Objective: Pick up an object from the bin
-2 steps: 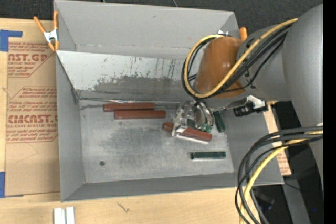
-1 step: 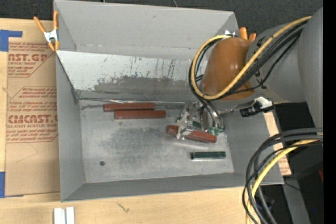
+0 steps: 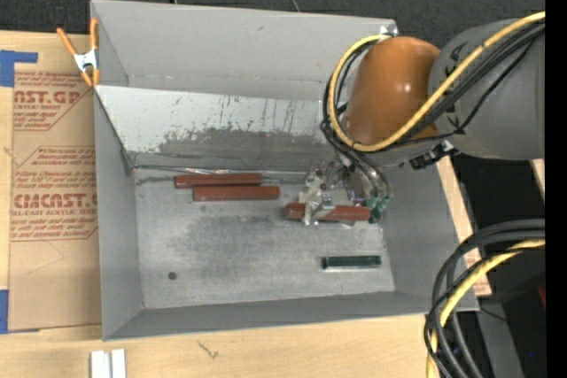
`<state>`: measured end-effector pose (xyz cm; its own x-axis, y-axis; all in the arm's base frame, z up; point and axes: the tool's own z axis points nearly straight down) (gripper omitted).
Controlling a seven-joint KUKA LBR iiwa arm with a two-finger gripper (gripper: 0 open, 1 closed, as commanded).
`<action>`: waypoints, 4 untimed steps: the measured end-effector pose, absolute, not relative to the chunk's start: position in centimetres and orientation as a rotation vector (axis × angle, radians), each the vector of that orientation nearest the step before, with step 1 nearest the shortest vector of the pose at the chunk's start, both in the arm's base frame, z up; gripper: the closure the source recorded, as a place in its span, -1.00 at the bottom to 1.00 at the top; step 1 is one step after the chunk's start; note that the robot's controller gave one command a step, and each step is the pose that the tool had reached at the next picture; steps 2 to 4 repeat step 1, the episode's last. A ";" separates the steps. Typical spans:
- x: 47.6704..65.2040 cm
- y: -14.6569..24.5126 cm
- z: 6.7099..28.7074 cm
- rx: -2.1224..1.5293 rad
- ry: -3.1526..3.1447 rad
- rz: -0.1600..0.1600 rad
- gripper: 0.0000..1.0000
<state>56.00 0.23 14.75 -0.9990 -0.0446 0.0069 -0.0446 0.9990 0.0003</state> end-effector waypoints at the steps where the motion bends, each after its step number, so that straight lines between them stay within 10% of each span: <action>1: 55.1 -1.6 24.7 -0.002 -3.144 -0.001 1.00; 4: 55.1 -1.6 24.7 -0.002 -3.144 -0.001 1.00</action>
Offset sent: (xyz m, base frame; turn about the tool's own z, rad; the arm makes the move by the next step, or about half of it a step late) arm 0.0000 0.0000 0.0000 0.0000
